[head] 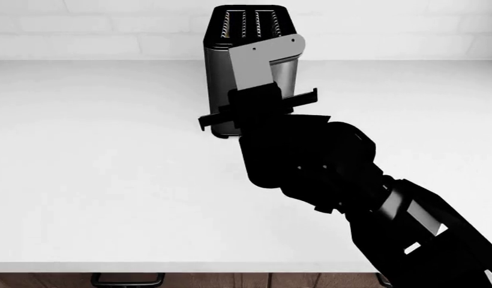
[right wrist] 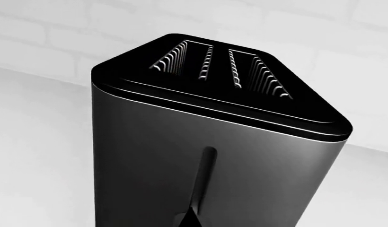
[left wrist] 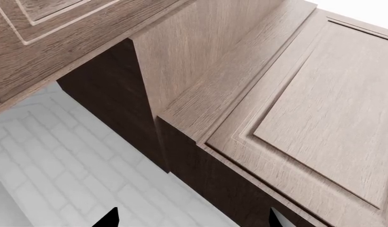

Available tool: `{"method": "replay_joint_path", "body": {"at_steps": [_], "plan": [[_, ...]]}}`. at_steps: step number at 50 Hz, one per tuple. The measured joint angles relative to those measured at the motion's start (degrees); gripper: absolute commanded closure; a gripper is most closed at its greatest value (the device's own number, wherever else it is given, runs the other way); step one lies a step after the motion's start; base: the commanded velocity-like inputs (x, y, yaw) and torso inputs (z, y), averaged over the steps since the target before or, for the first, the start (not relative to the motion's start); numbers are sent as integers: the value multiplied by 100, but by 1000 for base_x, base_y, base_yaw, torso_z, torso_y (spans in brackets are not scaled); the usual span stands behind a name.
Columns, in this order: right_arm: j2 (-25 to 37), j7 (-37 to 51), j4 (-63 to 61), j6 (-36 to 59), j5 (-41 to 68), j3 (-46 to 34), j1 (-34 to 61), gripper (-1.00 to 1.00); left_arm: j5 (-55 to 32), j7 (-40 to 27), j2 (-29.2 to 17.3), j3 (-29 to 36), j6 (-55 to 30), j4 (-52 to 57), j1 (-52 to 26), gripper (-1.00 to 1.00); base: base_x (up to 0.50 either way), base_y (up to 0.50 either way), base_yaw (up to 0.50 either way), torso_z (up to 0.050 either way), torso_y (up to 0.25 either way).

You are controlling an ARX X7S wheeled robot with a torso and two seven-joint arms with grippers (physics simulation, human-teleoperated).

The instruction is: Push down the lever of the toaster to turn it on.

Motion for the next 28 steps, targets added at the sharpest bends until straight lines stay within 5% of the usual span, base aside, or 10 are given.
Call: {"method": "replay_joint_path", "body": {"at_steps": [28], "plan": [[-64,-125,-68,-245,-320,-24,-103,100,34,-25,-32,17,46,8,33,-100,3,0,1,-1,0]]}}
